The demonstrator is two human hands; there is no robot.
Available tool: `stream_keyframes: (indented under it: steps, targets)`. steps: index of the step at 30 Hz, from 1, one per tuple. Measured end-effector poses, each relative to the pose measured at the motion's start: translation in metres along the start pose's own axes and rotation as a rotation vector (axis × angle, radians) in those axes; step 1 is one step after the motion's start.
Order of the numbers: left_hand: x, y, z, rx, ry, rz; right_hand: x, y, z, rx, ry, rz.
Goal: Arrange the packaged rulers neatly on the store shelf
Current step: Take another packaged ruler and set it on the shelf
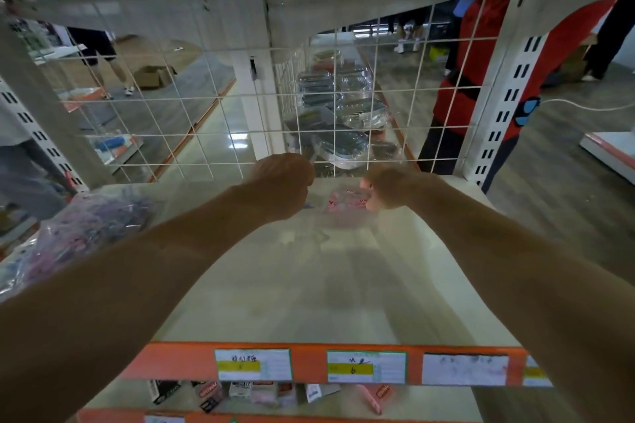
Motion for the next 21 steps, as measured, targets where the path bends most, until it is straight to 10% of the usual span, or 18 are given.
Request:
stream_keyframes:
  steps: [14,17,21]
  targets:
    - [-0.005,0.013,0.002,-0.031,-0.031,-0.083,0.001,0.003,0.002,-0.018,-0.015,-0.028]
    - [-0.008,0.016,0.006,-0.035,-0.107,-0.114,0.006,0.017,0.036,-0.242,-0.444,-0.071]
    - [-0.022,0.020,0.013,-0.058,-0.239,-0.217,0.026,0.037,0.046,-0.103,-1.147,-0.154]
Point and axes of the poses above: each hand's wrist, its own y-axis away from the middle knuckle, its own z-axis out of the back of the hand, x = y × z, the point moved 7 cm from there along -y, towards the middle knuckle, and after that the axes turned 2 degrees about -x, right-handed, at the moved point
